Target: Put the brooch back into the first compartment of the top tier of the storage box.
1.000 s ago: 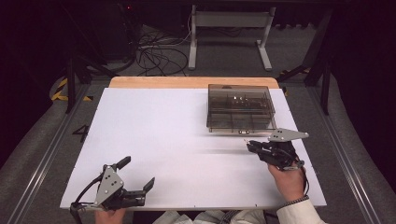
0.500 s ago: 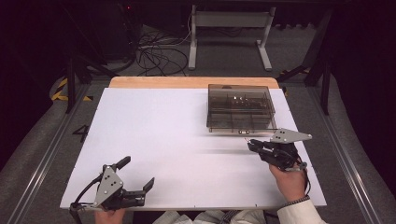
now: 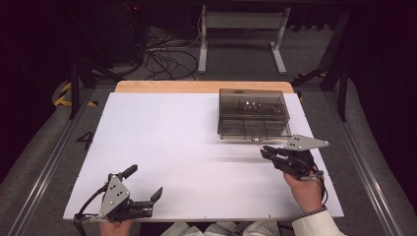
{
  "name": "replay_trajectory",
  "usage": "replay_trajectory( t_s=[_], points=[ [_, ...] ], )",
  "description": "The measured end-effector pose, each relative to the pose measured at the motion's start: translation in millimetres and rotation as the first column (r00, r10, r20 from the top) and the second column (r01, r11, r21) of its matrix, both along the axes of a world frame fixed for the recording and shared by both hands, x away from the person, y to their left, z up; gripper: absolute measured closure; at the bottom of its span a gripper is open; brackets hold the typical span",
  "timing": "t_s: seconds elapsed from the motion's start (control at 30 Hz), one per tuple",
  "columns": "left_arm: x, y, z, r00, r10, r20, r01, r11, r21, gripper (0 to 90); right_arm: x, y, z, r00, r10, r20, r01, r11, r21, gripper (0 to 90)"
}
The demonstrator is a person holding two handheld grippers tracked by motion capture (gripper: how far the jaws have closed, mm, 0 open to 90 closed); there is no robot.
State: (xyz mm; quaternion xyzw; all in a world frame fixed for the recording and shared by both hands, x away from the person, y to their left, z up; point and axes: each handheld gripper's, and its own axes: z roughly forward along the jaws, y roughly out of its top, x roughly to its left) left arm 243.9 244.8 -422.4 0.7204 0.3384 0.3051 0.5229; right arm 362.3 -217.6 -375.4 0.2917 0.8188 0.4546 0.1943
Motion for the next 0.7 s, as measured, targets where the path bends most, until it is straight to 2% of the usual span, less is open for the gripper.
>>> replay_trajectory(
  t_s=[0.33,0.7],
  points=[
    [-0.4,0.0,0.4,1.0,0.0,0.005,0.0,1.0,0.004,1.9,4.7,6.1,9.0,0.9999,0.012,0.0,-0.012,1.0,-0.013,78.9],
    [-0.6,0.1,0.4,1.0,-0.001,0.001,0.001,1.0,0.003,1.9,14.9,16.7,26.1,0.9997,0.026,-0.004,-0.026,0.999,-0.032,78.9]
  ],
)
